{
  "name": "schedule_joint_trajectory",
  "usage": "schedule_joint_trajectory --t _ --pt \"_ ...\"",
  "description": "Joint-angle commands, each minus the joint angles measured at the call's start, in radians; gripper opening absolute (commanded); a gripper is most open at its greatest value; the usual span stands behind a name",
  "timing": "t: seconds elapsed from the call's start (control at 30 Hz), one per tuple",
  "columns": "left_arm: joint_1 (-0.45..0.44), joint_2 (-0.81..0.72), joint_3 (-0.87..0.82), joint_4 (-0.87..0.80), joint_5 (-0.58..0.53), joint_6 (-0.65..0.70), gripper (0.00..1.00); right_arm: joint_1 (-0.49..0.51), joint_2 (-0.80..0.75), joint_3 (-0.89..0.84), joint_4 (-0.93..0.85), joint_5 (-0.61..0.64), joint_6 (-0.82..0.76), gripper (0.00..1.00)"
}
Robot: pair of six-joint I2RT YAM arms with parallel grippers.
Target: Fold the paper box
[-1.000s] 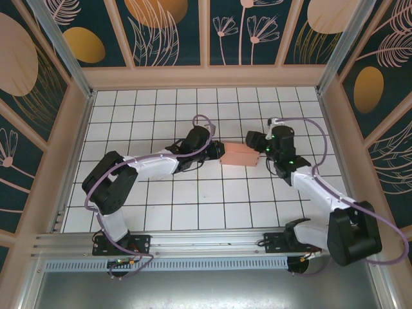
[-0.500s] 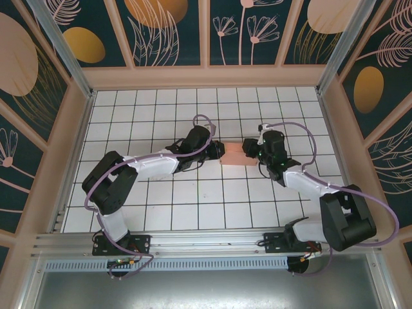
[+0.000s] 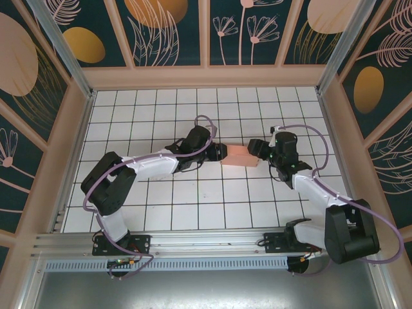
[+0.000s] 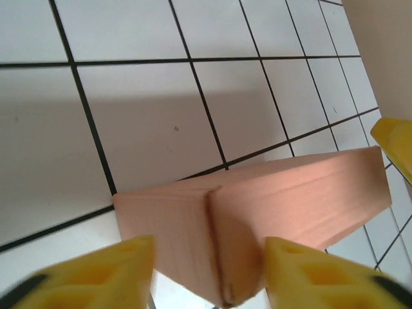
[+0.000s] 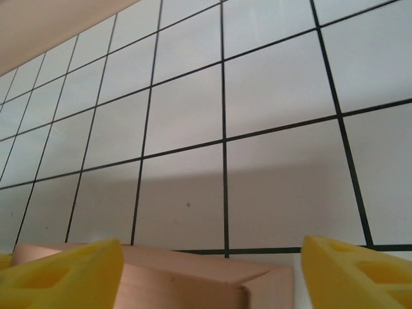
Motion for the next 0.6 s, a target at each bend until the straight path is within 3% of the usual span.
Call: schedule_joint_trajectory --t 0.0,0.2,0.27,0.43,0.57 --pt "-0.002 -0.057 -0.004 -0.03 0.038 0.023 0.65 -0.007 -0.059 -0.011 -0.001 -0.045 -0.062 0.8" --pt "0.003 -0.133 0.044 -0.015 -0.044 0.038 0.94 -0.028 -0.079 0.036 -0.018 -0.138 -0.279 0.89" --pt "0.013 -0.156 0.03 -0.013 -0.084 0.037 0.98 -0.045 -0.07 0.053 -0.002 -0.208 -0.342 0.9" --pt "0.093 -0.217 -0.079 -0.013 -0.114 -0.011 0.99 -0.003 -0.008 0.117 -0.001 -0.463 -0.53 0.91" --pt "0.171 -0.272 -0.173 -0.013 -0.093 -0.038 0.99 0.116 0.056 0.2 -0.119 -0.5 -0.785 0.92"
